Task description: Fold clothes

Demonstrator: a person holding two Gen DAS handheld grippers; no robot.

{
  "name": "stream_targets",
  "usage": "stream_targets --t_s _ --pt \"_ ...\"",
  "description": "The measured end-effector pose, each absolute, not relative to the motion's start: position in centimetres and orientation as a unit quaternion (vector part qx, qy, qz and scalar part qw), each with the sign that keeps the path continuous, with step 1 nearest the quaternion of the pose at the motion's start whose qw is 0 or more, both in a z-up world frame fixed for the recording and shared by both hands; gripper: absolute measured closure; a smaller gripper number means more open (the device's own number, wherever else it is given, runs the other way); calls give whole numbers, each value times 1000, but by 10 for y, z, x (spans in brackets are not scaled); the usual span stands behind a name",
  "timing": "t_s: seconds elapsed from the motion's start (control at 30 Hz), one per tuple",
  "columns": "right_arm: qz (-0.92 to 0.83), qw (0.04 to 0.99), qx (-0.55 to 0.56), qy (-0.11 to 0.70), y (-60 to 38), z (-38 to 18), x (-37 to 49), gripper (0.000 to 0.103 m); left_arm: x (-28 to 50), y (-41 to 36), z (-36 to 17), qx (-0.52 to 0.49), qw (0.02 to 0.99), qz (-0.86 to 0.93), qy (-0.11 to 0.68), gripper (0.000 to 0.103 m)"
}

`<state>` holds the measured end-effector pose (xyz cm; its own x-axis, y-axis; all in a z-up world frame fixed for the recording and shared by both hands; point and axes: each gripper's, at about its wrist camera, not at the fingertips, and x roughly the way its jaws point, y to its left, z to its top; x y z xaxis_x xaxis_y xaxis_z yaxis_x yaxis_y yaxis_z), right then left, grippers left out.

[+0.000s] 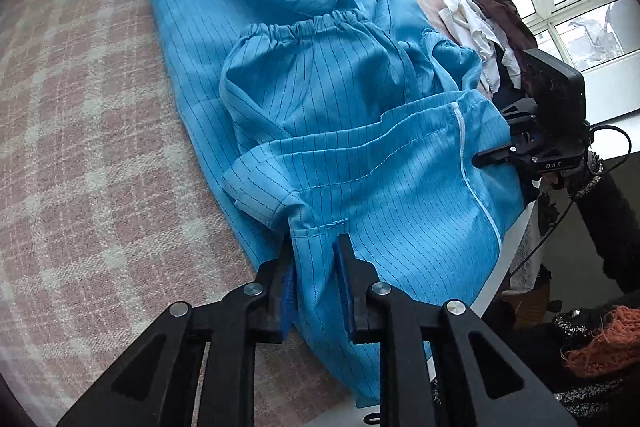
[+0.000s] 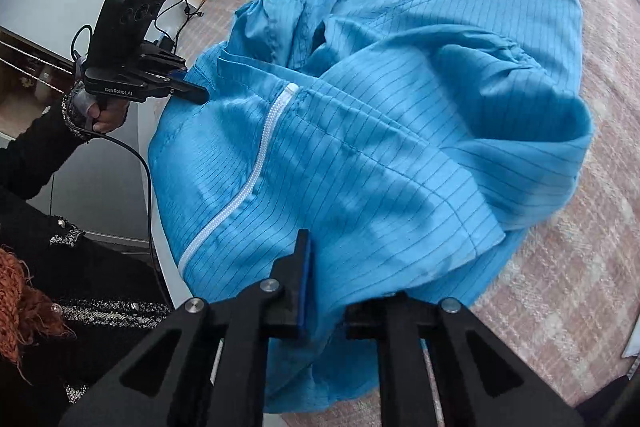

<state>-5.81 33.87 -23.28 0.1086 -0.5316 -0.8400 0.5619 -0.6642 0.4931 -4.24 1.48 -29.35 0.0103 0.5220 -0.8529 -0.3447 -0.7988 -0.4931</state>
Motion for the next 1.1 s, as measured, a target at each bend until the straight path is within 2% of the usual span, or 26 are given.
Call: stream_targets --t_s 0.03,0.1,0.17,0.3,0.43,0.5,0.6,0.77,1.0,1.1 --pt "-665 405 627 7 341 -233 -59 81 -42 14 -289 -638 305 705 -60 81" --pt "-672 400 623 16 347 -221 -55 68 -37 14 -272 -626 305 717 -33 77" --pt "-679 398 617 20 354 -208 -52 66 -35 14 -251 -611 302 731 -13 77" --pt "-721 365 589 7 373 -186 -71 65 -44 32 -217 -575 321 752 17 76" --pt "-761 306 572 1 373 -188 -114 66 -78 67 -233 -581 329 744 32 74" --pt "-768 291 571 -3 373 -195 -130 66 -94 72 -250 -596 319 736 32 76" --pt "-776 271 569 20 366 -206 -147 66 -110 64 -250 -593 321 739 4 77" --pt "-764 286 578 37 348 -226 -155 66 -146 44 -238 -583 319 747 -12 77" --pt "-762 321 561 40 328 -226 -158 66 -194 105 -293 -606 327 723 49 77" --pt "-758 317 566 70 314 -230 -160 66 -192 105 -277 -590 345 729 33 77"
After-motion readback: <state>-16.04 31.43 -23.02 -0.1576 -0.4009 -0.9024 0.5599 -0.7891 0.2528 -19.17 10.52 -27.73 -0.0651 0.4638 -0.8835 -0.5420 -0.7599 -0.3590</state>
